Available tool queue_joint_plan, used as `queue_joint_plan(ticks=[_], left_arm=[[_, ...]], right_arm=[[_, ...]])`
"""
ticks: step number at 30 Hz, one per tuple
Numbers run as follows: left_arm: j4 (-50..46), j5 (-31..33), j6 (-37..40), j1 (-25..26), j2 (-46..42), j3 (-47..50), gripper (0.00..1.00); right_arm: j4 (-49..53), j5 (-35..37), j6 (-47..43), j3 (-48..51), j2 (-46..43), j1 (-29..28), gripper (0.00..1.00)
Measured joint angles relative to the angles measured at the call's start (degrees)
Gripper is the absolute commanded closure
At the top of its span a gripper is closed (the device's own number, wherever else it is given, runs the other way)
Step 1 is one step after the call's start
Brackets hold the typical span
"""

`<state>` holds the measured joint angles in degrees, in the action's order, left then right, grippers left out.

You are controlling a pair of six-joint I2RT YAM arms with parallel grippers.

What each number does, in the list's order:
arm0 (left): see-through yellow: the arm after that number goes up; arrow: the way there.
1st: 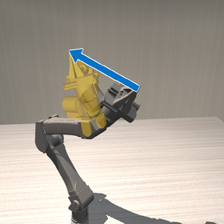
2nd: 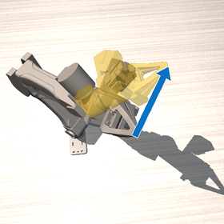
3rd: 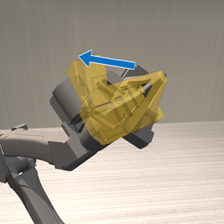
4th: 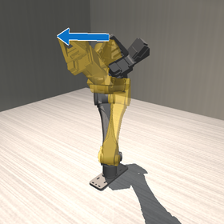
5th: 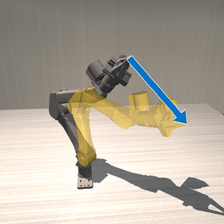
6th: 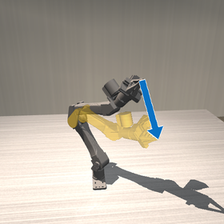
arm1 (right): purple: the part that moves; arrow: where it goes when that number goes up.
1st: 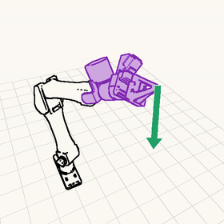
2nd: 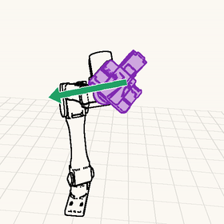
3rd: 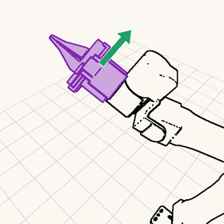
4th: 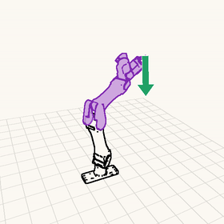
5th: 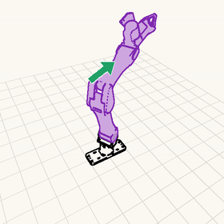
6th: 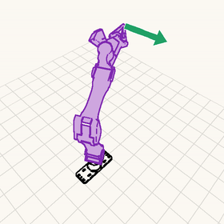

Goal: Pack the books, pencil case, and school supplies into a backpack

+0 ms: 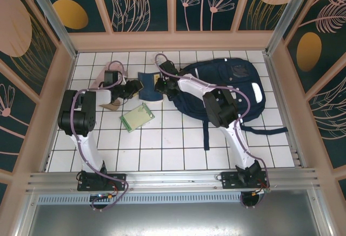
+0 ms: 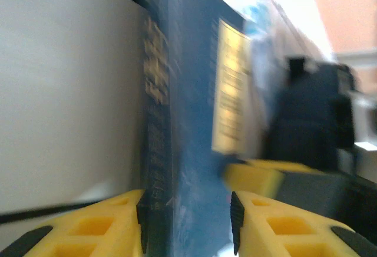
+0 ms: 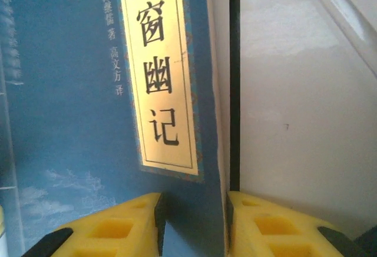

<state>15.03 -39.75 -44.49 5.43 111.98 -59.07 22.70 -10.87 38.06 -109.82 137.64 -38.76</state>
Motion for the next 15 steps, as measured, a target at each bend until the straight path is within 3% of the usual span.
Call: queue_joint_plan(ticks=[5, 12, 15], left_arm=[[1.8, -6.7, -1.5, 2.6, -0.1, 0.8, 0.63], [-5.0, -5.3, 1.4, 2.4, 0.7, 0.3, 0.8], [-7.0, -4.3, 2.6, 2.4, 0.6, 0.2, 0.94]], right_arm=[[-2.3, -0.7, 0.0, 1.1, -0.2, -0.5, 0.68], [-3.1, -0.7, -0.2, 1.5, -0.3, -0.5, 0.67], [-3.0, -0.6, -0.7, 1.6, -0.5, -0.6, 0.67]])
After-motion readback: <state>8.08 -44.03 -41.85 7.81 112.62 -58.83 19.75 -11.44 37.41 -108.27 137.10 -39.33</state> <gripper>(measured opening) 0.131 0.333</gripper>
